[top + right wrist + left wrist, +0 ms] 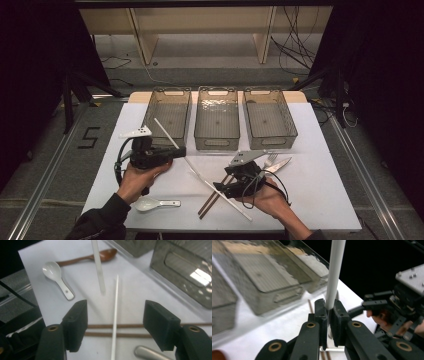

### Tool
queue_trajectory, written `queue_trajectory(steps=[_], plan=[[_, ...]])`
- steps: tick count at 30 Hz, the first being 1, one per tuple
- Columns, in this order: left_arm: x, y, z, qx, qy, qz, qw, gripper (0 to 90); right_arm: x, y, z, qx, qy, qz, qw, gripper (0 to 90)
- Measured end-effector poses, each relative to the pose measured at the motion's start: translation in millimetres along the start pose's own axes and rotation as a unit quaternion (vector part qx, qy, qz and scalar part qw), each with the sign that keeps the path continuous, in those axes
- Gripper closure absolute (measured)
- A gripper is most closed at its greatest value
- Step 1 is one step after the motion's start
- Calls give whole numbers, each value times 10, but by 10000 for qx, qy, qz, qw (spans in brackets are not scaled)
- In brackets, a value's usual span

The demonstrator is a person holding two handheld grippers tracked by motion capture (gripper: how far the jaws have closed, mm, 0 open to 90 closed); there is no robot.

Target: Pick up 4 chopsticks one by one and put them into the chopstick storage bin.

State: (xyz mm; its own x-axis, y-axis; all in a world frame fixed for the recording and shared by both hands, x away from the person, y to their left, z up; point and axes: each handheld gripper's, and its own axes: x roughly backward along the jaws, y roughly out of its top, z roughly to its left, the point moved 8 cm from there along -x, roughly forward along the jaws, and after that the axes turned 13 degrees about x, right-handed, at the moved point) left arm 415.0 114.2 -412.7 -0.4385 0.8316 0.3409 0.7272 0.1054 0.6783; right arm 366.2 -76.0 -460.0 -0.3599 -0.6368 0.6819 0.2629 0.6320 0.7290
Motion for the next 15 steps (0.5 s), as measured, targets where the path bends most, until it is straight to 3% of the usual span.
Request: queue_trajectory(steps=[3, 15], plan=[[86, 120, 74, 68, 97, -95, 9999, 840, 23, -99, -40, -114, -27, 166, 9998, 347], [189, 544, 330, 268, 410, -216, 9986, 839, 100, -228, -71, -269, -35, 261, 9993, 318]])
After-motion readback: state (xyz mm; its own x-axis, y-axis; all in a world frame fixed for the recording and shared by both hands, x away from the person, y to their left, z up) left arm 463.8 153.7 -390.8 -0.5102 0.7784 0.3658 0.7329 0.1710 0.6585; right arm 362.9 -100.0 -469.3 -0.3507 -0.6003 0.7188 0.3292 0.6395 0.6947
